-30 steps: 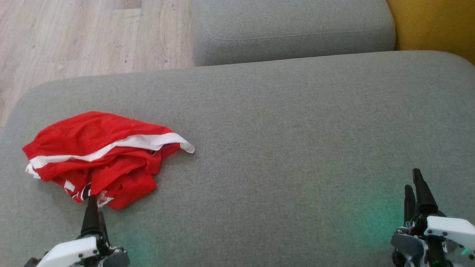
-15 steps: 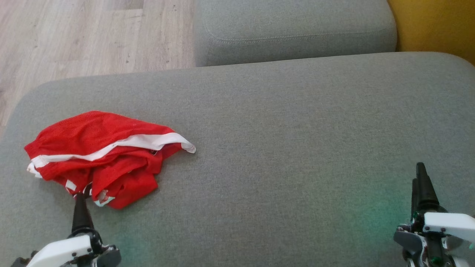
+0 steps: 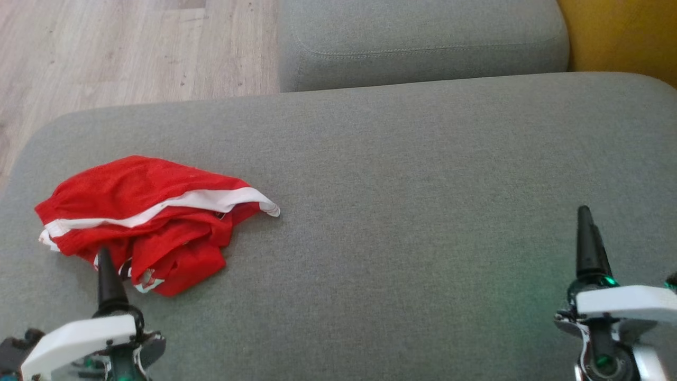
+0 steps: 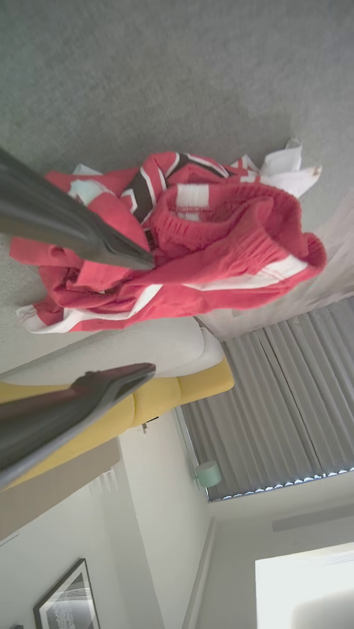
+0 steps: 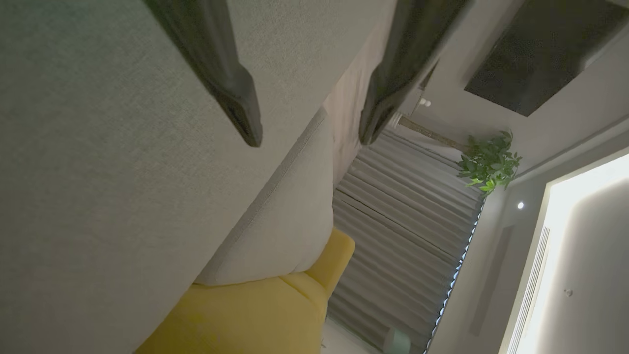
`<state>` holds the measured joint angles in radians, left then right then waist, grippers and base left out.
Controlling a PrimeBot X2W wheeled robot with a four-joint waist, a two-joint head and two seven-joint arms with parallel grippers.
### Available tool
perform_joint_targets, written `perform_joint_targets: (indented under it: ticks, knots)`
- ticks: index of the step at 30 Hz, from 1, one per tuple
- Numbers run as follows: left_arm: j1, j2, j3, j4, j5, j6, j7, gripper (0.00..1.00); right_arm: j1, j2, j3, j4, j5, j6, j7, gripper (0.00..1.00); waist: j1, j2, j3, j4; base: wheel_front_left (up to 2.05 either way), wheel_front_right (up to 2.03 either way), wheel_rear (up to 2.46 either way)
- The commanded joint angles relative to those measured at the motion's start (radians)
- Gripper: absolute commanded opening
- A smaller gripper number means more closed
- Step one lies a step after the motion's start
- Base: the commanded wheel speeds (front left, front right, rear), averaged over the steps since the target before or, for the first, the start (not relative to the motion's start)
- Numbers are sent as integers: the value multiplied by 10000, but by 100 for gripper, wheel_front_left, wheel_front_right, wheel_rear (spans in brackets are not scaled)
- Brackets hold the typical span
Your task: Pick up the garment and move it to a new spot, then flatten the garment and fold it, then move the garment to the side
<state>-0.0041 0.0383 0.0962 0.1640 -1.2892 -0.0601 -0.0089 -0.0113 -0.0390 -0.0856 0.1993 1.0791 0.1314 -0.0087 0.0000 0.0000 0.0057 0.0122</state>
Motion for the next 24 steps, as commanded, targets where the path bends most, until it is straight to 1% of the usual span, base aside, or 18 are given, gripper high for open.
perform_joint_targets:
  ticks: [1,2,3,5,13,17,22,23,24]
  knots:
    - [-454,67,35,-599,408,103,-109,100,-556,-54,202,-580,-651,-3,-127,100,0,0,10,-4,0,0,0]
    - [-454,67,-26,-717,581,151,-138,100,-557,-55,275,-664,-953,-3,-156,100,0,0,15,-6,0,0,0]
    - [-456,69,-151,-935,971,235,-198,100,-538,-56,399,-774,-1504,-3,-215,100,0,0,24,-14,0,0,0]
    - [-461,70,-273,-1130,1358,314,-257,100,-539,-58,517,-885,-2048,-3,-274,100,0,0,26,-26,0,0,0]
    - [-451,75,-845,-1690,3024,613,-495,100,-512,-63,829,-1174,-3704,-3,-511,100,0,0,35,-96,0,0,0]
    - [-433,78,-1208,-1819,3887,625,-613,100,-540,-66,932,-1475,-4496,-4,-628,100,0,0,43,-136,0,0,0]
    - [-443,83,-1630,-1869,5137,570,-762,100,-465,-70,1088,-1553,-5261,-4,-776,100,0,0,53,-167,0,0,0]
    - [-443,83,-1630,-1869,5137,570,-762,100,-465,-70,1088,-1553,-5261,-4,-776,100,0,0,53,-167,0,0,0]
    - [-457,109,-1741,-1857,5370,549,-791,100,-459,-70,1091,-1559,-5419,-4,-805,100,0,0,56,-171,0,0,0]
